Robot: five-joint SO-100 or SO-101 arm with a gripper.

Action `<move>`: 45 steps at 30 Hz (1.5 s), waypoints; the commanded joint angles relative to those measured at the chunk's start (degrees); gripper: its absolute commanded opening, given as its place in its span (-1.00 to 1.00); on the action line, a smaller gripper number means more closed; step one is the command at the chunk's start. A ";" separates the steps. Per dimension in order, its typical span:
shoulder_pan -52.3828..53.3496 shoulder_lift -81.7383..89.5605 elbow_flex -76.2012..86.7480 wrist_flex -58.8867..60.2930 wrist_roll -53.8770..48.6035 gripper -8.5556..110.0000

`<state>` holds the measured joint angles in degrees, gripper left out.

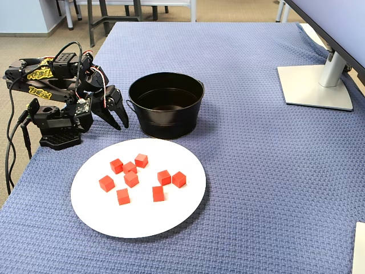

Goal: Pick up the red cubes from the white plate and place them in the black recipient

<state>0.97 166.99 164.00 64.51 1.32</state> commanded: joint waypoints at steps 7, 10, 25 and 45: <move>12.48 -0.09 -8.35 -1.14 -20.48 -0.86; 13.01 -0.09 -8.88 -1.05 -19.86 -0.86; 25.58 -13.45 -27.25 13.18 -65.74 -0.50; 39.29 -45.35 -26.98 -12.66 -88.59 -0.46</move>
<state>38.50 123.75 138.34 55.46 -83.85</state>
